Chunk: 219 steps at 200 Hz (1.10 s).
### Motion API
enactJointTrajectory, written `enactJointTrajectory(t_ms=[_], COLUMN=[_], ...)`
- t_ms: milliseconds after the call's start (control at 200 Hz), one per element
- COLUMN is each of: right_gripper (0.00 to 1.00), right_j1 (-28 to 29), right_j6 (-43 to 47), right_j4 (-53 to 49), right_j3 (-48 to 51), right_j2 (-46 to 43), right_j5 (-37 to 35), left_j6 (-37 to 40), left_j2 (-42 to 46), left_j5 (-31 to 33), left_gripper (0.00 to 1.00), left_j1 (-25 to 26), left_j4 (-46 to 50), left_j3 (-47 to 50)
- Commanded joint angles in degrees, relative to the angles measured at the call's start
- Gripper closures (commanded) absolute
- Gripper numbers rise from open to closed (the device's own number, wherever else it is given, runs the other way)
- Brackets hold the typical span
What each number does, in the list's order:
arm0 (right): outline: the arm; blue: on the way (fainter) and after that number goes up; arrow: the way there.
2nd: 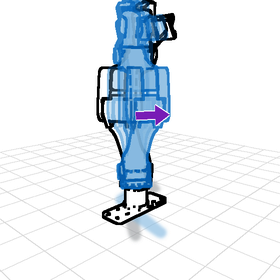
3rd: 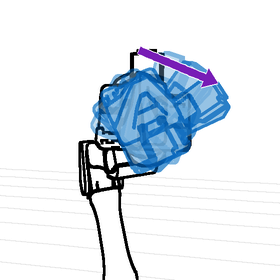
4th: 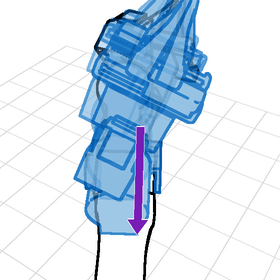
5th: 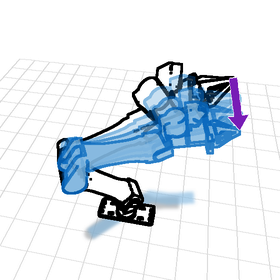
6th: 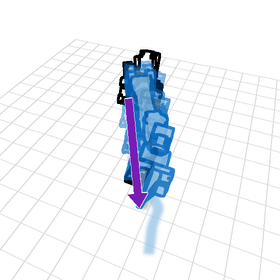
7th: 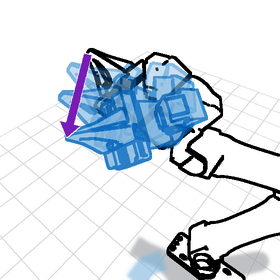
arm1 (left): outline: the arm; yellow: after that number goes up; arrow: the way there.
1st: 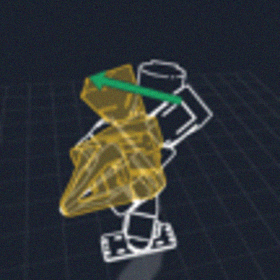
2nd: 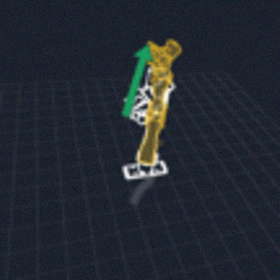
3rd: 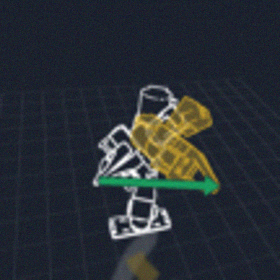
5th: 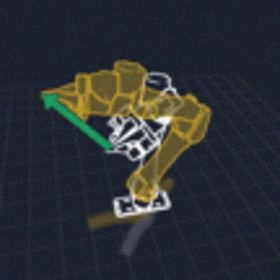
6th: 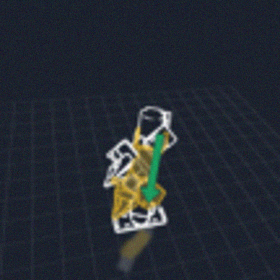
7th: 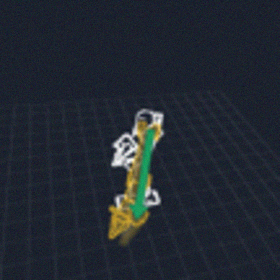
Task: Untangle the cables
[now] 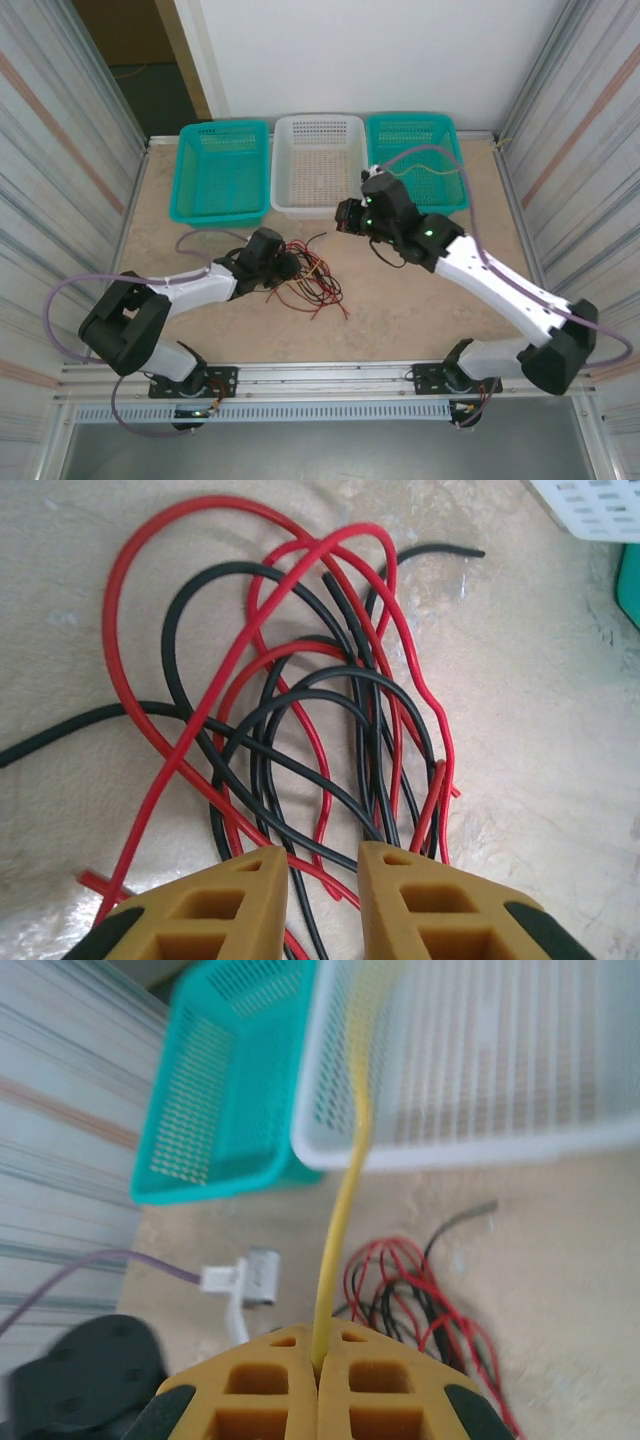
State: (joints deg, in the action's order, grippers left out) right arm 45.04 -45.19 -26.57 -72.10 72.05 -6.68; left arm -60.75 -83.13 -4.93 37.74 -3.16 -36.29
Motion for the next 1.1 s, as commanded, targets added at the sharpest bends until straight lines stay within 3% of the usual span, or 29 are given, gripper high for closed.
enactJointTrajectory(t_ms=[0, 140, 536, 666, 837, 1092], right_gripper=[1.00, 1.00, 1.00, 1.00, 0.98, 0.97], right_j1=[0.4, -0.8, -18.5, -24.6, -30.6, -36.8], right_j6=[13.3, 22.1, 34.2, 35.3, 36.3, 38.1], right_j4=[-11.1, -13.7, -10.9, -12.4, -13.4, -20.9], right_j3=[-6.3, -12.8, -29.6, -34.7, -38.8, -49.1], right_j2=[-3.1, -5.0, 4.6, 11.1, 18.4, 31.3], right_j5=[-10.9, -15.8, -11.6, -9.2, -6.9, -1.8], left_j6=[-0.3, -1.1, 0.8, 2.1, 9.0, 10.6], left_j2=[-0.3, -0.4, 2.6, 6.0, 14.7, 23.8], left_j5=[-0.4, 0.1, 1.5, 1.4, 10.1, 12.8], left_gripper=[0.75, 0.75, 0.75, 0.70, 0.56, 0.52], left_j1=[1.4, 2.0, 2.5, 2.9, 6.6, 6.8], left_j4=[-1.3, -2.3, 1.5, 4.2, 16.7, 23.2], left_j3=[1.8, 4.5, 5.4, 4.3, -2.2, -5.2])
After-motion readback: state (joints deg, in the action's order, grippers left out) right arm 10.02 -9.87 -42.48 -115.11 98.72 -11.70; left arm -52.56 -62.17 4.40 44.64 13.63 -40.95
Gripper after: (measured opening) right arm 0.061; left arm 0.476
